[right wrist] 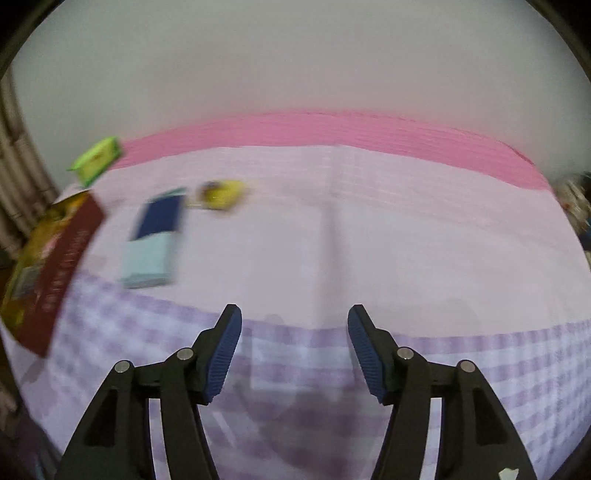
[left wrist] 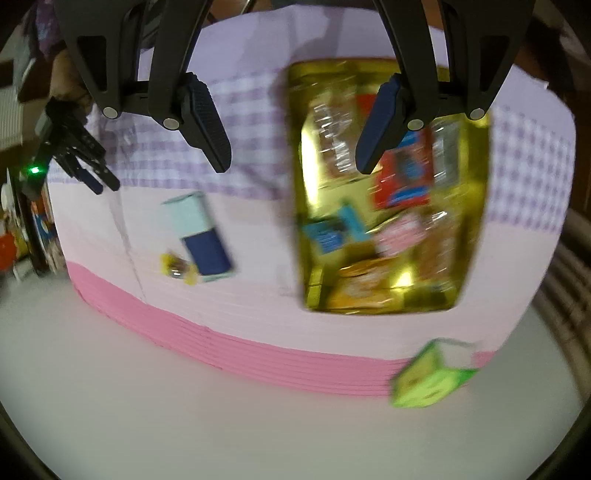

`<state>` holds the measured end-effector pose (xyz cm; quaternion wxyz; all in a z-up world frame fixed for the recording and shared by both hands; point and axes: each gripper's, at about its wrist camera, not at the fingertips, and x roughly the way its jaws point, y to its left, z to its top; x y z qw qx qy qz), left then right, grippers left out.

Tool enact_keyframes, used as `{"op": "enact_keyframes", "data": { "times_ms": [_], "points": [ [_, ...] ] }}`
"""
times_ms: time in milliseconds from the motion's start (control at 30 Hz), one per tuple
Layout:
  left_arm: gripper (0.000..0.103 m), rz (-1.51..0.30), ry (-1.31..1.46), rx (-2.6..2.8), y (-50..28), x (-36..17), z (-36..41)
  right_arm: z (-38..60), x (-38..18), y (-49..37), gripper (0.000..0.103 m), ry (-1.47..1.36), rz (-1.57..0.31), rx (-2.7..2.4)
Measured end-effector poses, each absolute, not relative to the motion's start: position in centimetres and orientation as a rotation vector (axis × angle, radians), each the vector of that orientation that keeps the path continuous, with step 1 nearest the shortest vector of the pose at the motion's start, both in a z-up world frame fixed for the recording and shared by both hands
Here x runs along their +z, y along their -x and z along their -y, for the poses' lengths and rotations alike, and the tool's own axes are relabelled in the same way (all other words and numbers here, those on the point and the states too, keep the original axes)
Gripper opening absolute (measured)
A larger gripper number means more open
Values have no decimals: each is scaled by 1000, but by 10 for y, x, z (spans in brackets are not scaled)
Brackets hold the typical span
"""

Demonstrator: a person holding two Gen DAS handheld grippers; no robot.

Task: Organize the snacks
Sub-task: 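Move the left gripper to the navy-and-mint wafer bar and grasp it, then carry the wafer bar toward the tray with the left gripper while the right grasps the yellow candy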

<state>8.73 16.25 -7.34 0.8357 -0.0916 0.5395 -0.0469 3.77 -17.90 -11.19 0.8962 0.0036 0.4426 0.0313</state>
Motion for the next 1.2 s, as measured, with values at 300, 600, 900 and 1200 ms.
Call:
{"op": "enact_keyframes", "data": {
  "times_ms": [300,600,900,1200],
  "points": [
    [72,-1281,144,-173,-183,-117,-71,209,-127,-47,68,-60,-914,64],
    [72,-1372,137,-103,-228,-154,-32,209,-128,-48,86,-108,-878,118],
    [73,-1358,19,26,-238,-176,-4,216,-127,-47,90,-179,-861,160],
    [51,-1312,38,-61,-202,-168,-1,221,-125,-46,93,-213,-847,157]
  ]
}}
